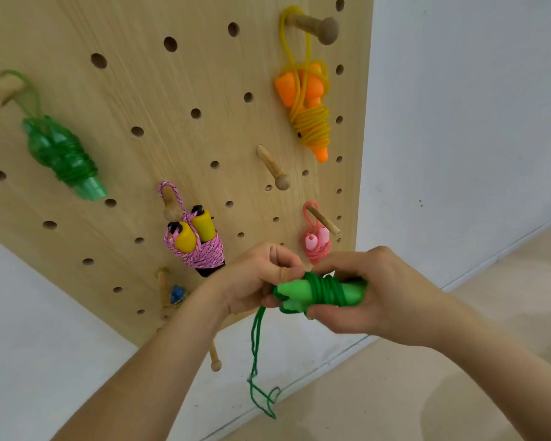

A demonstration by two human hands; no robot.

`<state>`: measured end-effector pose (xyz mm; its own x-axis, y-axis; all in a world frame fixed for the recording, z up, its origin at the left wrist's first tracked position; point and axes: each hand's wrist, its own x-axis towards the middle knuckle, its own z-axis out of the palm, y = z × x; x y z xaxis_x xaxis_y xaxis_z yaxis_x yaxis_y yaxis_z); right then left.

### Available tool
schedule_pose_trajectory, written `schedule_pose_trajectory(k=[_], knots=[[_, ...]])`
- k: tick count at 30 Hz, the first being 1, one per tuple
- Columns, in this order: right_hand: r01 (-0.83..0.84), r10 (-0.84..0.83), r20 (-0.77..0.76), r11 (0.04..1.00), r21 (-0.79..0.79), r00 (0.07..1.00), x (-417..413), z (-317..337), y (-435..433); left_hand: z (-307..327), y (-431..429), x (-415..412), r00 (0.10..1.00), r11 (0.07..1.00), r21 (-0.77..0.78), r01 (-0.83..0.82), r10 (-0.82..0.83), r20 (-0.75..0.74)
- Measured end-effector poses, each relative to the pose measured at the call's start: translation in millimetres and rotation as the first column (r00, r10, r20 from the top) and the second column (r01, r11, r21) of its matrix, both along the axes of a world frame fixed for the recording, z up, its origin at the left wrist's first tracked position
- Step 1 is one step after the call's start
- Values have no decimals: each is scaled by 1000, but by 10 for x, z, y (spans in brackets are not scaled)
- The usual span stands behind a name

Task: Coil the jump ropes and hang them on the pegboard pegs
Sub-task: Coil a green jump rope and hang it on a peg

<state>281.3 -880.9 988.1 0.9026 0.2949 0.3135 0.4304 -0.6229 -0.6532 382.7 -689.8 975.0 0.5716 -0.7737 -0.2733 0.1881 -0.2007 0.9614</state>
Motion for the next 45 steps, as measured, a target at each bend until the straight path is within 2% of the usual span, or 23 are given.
schedule_pose_trajectory(k=[3,5,6,9,11,13,15,17,18,21,23,25,27,29,32,36,38,41,44,45], knots=[[50,23,-190,928,368,982,49,-52,28,-180,-50,-153,979,982,-70,-178,169,-112],[134,14,-270,841,524,963,76,-104,82,-272,-81,-263,953,954,-98,-284,270,-137],[182,6,-310,798,575,951,93,-130,110,-313,-81,-313,945,942,-101,-320,310,-104],[340,-48,-425,683,646,904,157,-199,157,-383,-83,-474,914,917,-42,-396,398,82],[474,-104,-511,564,676,853,200,-236,163,-431,-113,-588,867,889,2,-458,446,222],[583,-153,-585,453,675,797,232,-267,178,-520,-150,-712,796,839,34,-544,502,337],[637,-203,-615,406,655,762,269,-306,192,-616,-134,-825,675,799,69,-598,456,580],[669,-255,-627,417,616,736,298,-369,207,-654,-58,-902,486,773,157,-615,214,847],[681,-282,-630,439,586,724,313,-410,219,-660,-8,-909,389,762,227,-607,36,921],[673,-402,-558,582,456,726,335,-516,309,-559,21,-919,157,734,418,-536,-399,903],[619,-508,-393,746,245,767,354,-583,380,-442,2,-899,-6,694,475,-540,-568,823],[530,-512,-258,848,1,819,368,-629,443,-318,1,-842,-120,707,502,-498,-629,768],[456,-478,-204,877,-148,854,374,-640,470,-231,50,-740,-188,747,500,-438,-620,762],[411,-442,-200,894,-181,874,360,-614,460,-131,116,-617,-189,798,473,-373,-564,804],[348,-369,-204,928,-133,907,344,-519,415,-4,205,-495,-214,862,387,-327,-466,858],[287,-297,-231,955,-79,926,325,-377,400,27,219,-407,-141,880,364,-306,-421,896],[257,-265,-231,964,-65,936,288,-331,412,40,222,-356,-27,876,374,-305,-401,916],[204,-210,-208,978,-52,955,227,-284,403,66,220,-343,369,900,384,-206,-292,883],[98,-92,-251,995,11,964,199,-256,400,79,190,-306,705,919,384,-90,-214,676],[84,-68,-269,995,49,961,205,-252,400,73,180,-290,781,931,360,-58,-182,597]])
